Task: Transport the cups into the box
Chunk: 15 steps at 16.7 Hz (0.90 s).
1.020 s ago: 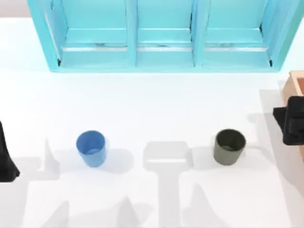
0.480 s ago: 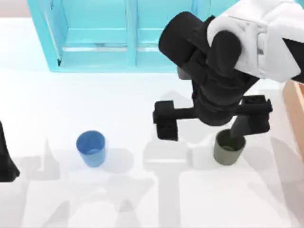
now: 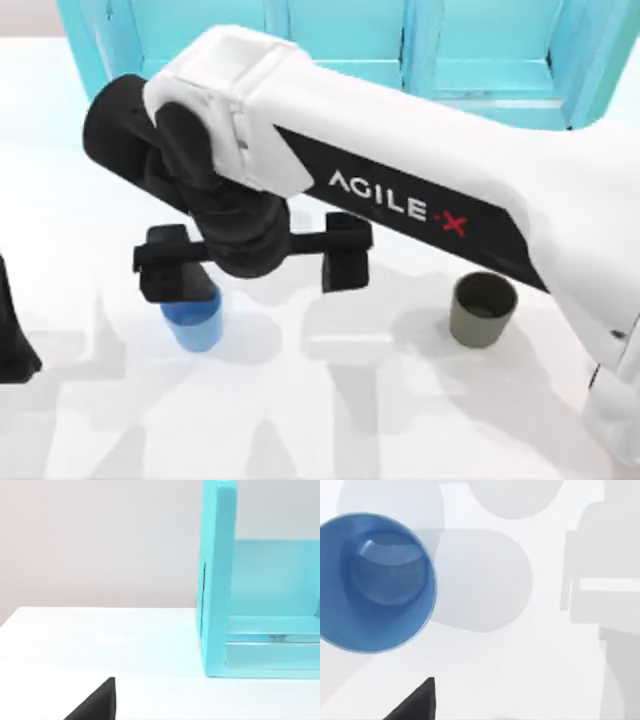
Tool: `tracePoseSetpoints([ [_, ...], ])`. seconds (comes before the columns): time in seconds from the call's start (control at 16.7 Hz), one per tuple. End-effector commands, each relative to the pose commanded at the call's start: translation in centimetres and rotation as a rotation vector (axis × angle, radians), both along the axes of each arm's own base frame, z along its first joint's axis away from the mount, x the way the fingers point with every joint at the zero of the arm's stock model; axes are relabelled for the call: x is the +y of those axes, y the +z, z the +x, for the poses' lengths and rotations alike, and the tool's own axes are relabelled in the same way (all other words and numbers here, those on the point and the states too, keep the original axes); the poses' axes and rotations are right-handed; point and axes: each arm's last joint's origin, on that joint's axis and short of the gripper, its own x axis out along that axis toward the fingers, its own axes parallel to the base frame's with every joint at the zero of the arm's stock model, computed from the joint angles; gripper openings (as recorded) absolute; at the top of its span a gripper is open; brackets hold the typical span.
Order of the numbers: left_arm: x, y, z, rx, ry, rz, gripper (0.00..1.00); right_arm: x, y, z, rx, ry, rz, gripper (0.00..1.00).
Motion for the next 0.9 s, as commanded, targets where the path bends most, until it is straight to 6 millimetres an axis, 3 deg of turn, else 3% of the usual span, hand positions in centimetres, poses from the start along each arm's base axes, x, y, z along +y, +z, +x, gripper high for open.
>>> tracePoseSetpoints([
  [0.3, 0.0, 0.0, 0.0, 0.0, 0.0, 0.0, 1.0, 3.3, 0.6, -0.9, -0.087, -0.03, 0.074, 1.0],
  [0.72, 0.0, 0.0, 0.0, 0.0, 0.0, 0.0, 1.0, 3.3, 0.8, -0.7, -0.094, -0.036, 0.083, 1.0],
  [0.9, 0.0, 0.0, 0.0, 0.0, 0.0, 0.0, 1.0, 3.5, -1.2, 0.0, -0.093, -0.033, 0.078, 1.0],
])
